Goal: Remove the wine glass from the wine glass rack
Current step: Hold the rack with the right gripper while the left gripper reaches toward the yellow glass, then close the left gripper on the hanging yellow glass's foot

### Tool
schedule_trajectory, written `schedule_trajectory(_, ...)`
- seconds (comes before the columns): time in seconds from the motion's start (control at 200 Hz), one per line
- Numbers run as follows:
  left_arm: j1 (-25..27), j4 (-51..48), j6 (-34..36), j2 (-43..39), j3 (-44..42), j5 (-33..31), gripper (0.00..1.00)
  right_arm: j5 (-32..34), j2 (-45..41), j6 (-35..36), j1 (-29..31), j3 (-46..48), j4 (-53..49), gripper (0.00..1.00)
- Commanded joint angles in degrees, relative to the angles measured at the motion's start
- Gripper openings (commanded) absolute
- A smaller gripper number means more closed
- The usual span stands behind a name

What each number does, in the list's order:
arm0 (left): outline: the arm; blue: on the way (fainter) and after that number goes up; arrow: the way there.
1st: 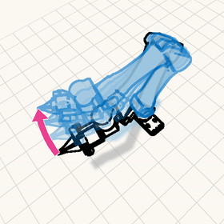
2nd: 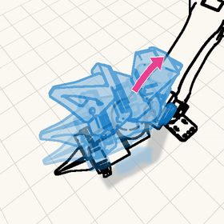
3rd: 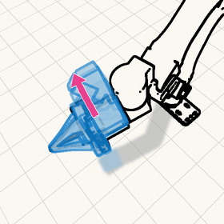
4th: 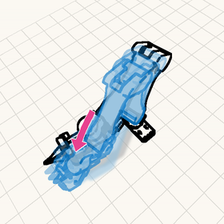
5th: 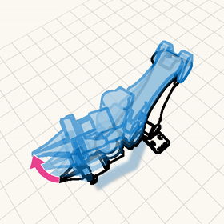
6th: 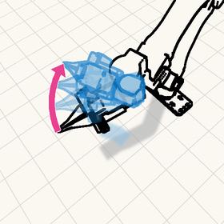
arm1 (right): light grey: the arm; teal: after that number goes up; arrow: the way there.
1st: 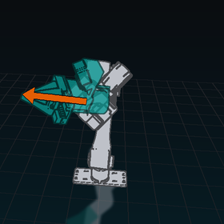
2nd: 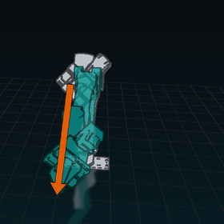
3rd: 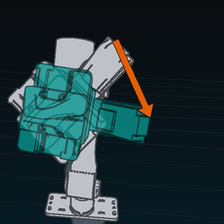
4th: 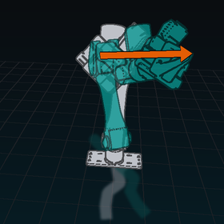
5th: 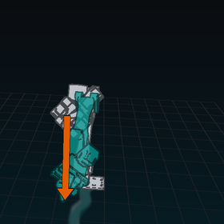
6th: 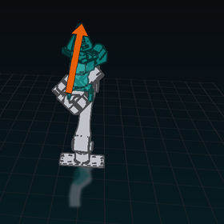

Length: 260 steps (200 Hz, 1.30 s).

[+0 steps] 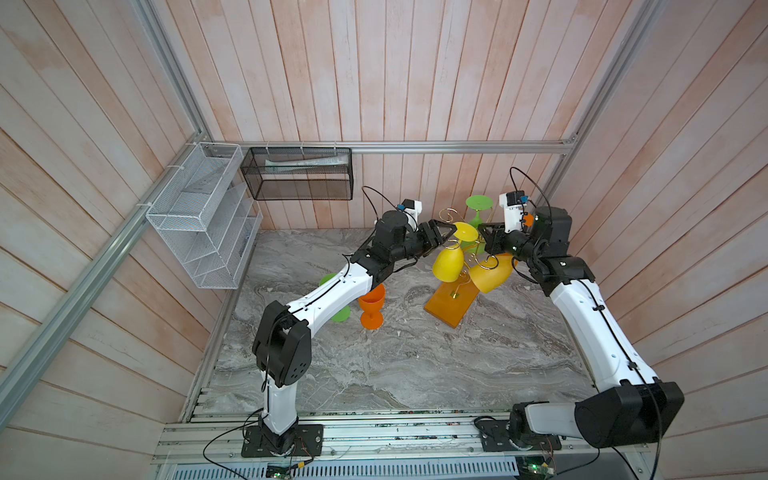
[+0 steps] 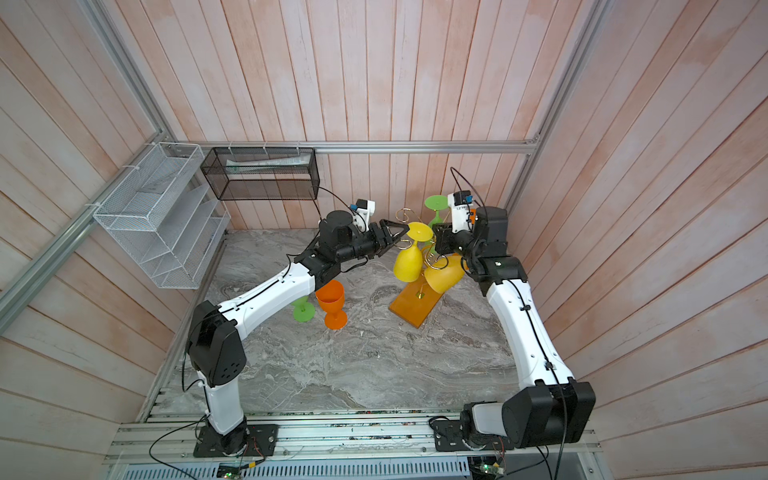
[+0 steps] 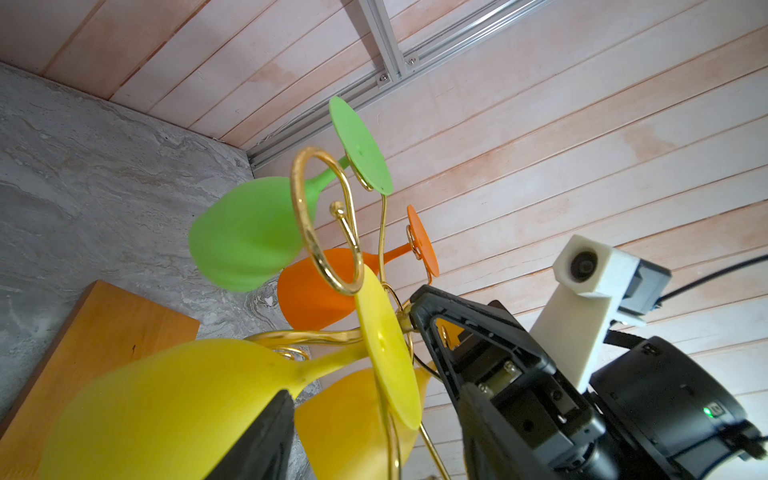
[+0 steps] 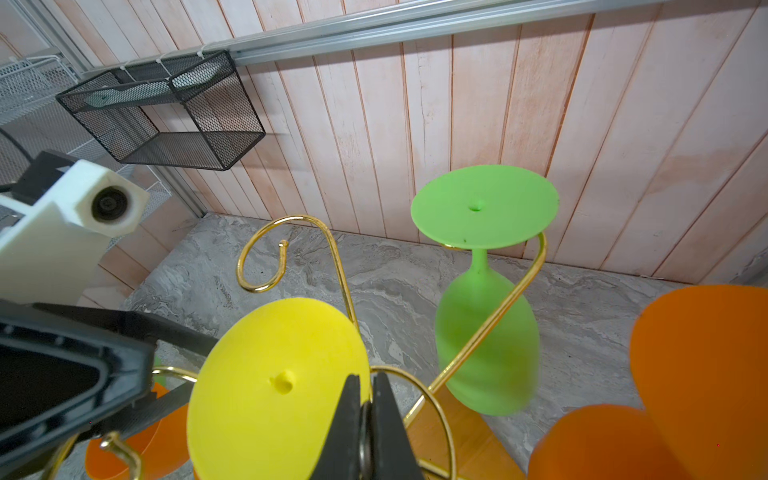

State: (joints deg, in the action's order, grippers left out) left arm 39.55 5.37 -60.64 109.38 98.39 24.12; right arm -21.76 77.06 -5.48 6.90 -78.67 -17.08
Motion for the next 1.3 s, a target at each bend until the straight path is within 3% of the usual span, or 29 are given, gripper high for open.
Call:
schedule_trajectory(0.0, 0.2, -0.9, 0.9, 0.4, 2.2, -0.3, 0.65, -3.9, -0.5, -0.3, 1.5, 1.2, -0.5, 0.04)
schedule_trajectory(0.84, -3.3, -3.4, 2.6, -1.8, 1.5, 1.7, 0.64, -7.2, -2.1, 4.6, 3.7, 0.2, -2.7, 0.05)
schedule_trajectory(1.295, -2.6, -5.4, 3.2, -3.7, 0.0, 2.5, 0.51, -5.5, -2.9, 4.5, 3.8, 1.1, -2.3, 0.08)
